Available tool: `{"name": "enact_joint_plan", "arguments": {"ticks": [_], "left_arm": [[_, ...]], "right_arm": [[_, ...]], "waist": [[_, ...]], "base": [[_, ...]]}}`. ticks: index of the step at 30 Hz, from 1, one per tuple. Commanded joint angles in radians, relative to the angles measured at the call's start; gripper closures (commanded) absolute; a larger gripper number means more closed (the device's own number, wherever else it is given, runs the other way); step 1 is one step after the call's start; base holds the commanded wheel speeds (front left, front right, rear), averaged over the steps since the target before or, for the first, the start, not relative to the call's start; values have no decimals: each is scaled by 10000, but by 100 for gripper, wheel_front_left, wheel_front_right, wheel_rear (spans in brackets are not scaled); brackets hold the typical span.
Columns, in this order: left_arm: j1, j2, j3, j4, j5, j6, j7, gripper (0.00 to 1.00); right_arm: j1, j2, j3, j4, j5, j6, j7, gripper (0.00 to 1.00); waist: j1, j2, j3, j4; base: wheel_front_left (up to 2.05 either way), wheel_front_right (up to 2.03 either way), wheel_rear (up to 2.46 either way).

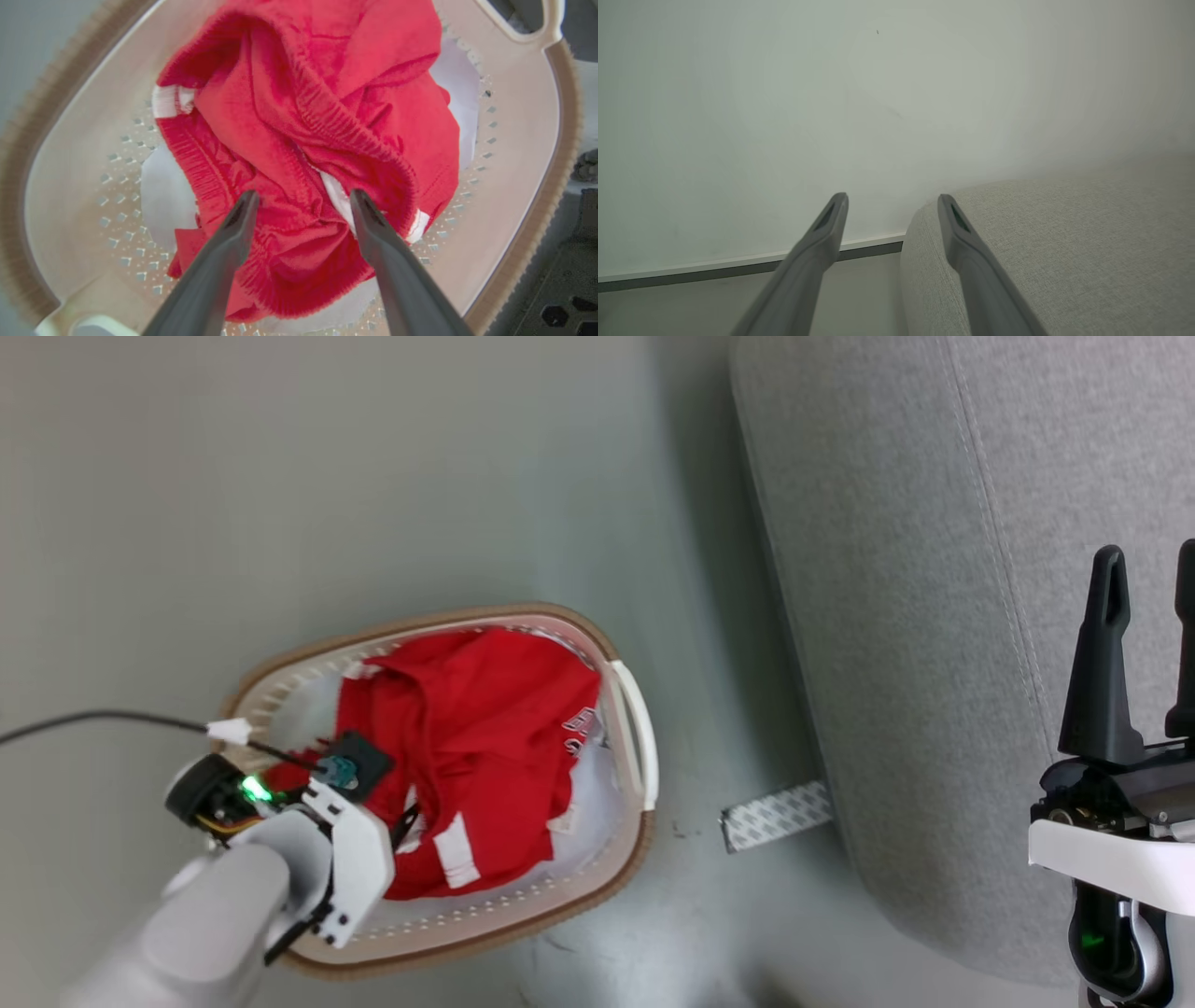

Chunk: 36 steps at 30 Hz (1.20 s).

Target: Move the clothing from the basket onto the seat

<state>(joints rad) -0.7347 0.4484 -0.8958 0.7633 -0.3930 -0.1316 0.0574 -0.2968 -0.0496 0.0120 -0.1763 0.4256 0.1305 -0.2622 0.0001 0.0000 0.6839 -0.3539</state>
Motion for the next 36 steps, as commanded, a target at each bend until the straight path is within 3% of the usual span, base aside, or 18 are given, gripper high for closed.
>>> {"name": "enact_joint_plan", "arguments": {"ticks": [1,12,13,15,16,24,36], "left_arm": [[-359,225,-353,219,170,14,135,0],[-1382,854,-2888,1338,814,14,400,0],[-1420,893,-3048,1412,708,13,442,5],[-1424,893,-3274,1531,511,13,483,59],[-1394,877,-3358,1547,332,13,504,100],[-1433,643,-3551,1769,-346,13,28,100],[-279,-720,-3464,2073,-1643,13,-1634,100]], "right_arm": [[-96,2,-7,-69,101,4,-19,0],[-36,4,450,37,430,4,-19,0],[-17,5,485,46,461,4,-19,0],[26,4,496,56,519,4,-19,0],[57,4,488,63,539,4,-19,0],[210,2,376,266,474,4,-19,0],[437,-5,250,962,-418,4,-19,0]], "waist": [[-1,0,346,-338],[-1,0,1024,-1121],[-1,0,1051,-1180],[-1,0,1086,-1267],[-1,0,1085,-1297],[-1,0,623,-1234],[-1,0,-2356,-332]], "base": [[0,0,0],[0,0,0],[0,0,0],[0,0,0],[0,0,0],[0,0,0],[0,0,0]]}}
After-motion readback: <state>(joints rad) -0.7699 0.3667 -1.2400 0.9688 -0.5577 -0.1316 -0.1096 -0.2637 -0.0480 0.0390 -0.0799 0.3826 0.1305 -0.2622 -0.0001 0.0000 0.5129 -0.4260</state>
